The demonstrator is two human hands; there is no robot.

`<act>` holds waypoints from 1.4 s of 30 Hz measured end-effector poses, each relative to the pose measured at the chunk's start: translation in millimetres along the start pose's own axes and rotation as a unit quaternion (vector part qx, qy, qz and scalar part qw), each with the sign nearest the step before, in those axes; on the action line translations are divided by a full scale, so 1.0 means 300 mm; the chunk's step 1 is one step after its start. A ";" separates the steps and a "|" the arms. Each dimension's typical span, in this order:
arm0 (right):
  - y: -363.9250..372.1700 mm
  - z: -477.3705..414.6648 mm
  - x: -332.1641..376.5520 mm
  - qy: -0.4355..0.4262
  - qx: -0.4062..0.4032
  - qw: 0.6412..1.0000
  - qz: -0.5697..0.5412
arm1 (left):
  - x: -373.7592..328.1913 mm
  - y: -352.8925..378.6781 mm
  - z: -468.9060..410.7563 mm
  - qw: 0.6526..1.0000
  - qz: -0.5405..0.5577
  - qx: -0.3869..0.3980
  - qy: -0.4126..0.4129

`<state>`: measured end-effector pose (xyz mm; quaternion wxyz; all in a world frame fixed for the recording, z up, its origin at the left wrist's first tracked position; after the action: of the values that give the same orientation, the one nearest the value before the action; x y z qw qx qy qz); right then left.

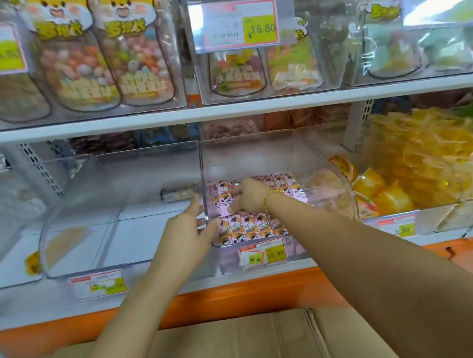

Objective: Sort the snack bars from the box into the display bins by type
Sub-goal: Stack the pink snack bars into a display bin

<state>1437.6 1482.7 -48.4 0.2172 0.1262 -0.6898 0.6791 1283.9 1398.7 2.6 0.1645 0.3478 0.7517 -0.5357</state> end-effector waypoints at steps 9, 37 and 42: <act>-0.018 0.017 0.015 0.079 -0.078 0.984 -0.141 | 0.029 -0.013 0.072 0.998 0.047 -0.033 0.015; 0.939 1.460 -0.259 -0.111 0.376 0.912 0.118 | 0.569 0.129 1.504 0.912 -0.131 0.369 -0.124; 0.983 1.492 -0.192 -0.173 0.460 0.852 0.179 | 0.507 0.084 1.466 0.953 -0.160 0.252 -0.055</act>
<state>1292.2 1045.5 -328.3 -0.1137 0.2009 -0.3359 0.9131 1139.4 1051.6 -272.7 0.0249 0.2232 0.6282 -0.7450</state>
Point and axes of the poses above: each hand's wrist, its own z-axis away from the middle knuckle, its own y-axis out of the palm, x = y × z, the point moved 8 cm from there along -z, towards the middle knuckle, and after that the axes turned 14 degrees about -x, right-handed, at the moved point
